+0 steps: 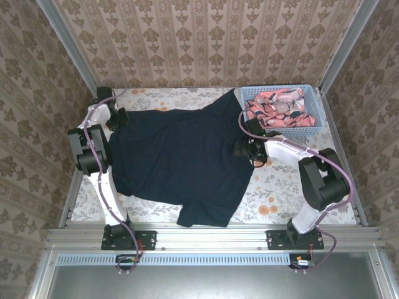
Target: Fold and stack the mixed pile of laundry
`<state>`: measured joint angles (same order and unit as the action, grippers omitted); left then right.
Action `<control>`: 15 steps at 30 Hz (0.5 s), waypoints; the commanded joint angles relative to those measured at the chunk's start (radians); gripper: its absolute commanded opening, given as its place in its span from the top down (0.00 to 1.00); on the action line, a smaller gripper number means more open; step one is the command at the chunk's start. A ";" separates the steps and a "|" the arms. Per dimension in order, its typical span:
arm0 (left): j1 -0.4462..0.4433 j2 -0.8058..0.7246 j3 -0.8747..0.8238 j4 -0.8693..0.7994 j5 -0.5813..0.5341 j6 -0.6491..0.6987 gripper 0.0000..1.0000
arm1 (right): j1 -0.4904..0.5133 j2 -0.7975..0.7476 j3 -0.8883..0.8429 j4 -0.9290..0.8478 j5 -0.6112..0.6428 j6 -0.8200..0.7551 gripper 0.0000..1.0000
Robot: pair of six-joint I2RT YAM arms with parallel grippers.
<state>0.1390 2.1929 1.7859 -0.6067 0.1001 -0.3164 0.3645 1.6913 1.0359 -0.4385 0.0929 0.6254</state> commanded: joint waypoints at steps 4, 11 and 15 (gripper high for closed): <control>0.020 -0.024 0.143 -0.081 0.080 0.015 0.94 | -0.002 0.069 0.065 -0.115 0.094 0.024 0.18; 0.050 0.139 0.383 -0.103 0.072 -0.004 1.00 | -0.002 0.118 0.108 -0.181 0.135 -0.002 0.25; 0.073 0.307 0.646 -0.091 0.134 -0.102 1.00 | -0.006 0.124 0.113 -0.200 0.170 -0.001 0.26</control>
<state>0.1890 2.4058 2.3047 -0.6872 0.1867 -0.3435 0.3645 1.8042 1.1221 -0.5739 0.2024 0.6312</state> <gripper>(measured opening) 0.048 0.743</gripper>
